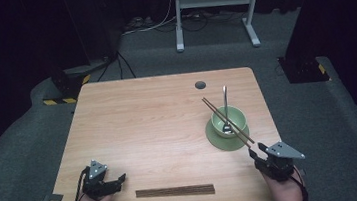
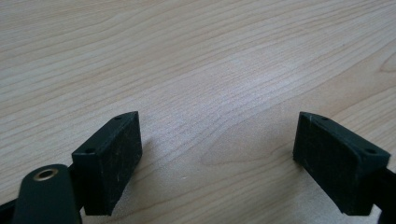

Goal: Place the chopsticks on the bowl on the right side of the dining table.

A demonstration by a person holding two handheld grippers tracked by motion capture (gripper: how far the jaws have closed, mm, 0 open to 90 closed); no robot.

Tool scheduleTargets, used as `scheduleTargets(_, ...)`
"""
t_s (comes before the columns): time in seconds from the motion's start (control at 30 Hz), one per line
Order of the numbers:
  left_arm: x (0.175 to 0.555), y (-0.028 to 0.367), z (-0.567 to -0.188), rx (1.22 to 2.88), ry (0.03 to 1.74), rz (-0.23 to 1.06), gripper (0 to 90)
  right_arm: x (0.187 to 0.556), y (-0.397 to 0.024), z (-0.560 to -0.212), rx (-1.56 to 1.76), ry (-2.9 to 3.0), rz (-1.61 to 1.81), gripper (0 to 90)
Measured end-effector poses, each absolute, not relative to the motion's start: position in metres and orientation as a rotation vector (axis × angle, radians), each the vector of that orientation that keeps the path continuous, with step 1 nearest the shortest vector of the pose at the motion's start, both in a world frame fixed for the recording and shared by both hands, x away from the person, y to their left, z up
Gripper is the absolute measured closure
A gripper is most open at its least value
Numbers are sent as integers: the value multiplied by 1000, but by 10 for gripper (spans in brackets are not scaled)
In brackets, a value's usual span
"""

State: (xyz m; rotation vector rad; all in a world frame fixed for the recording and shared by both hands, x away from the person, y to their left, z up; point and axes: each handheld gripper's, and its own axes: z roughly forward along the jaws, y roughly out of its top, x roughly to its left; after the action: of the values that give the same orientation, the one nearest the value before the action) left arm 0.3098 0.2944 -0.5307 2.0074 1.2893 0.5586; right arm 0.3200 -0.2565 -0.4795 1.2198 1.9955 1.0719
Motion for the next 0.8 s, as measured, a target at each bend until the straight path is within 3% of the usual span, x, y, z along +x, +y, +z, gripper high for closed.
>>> scheduleTargets(0.27,310,294,-531,2008,1289,559,157,334,-251,-482,1222,1978,1060,477)
scheduleTargets(0.63,311,294,-531,2025,1267,549,145,356,-248,-485,1170,2036,1055,636)
scheduleTargets(0.8,311,293,-530,2035,1250,543,141,361,-243,-486,1136,2060,1050,664)
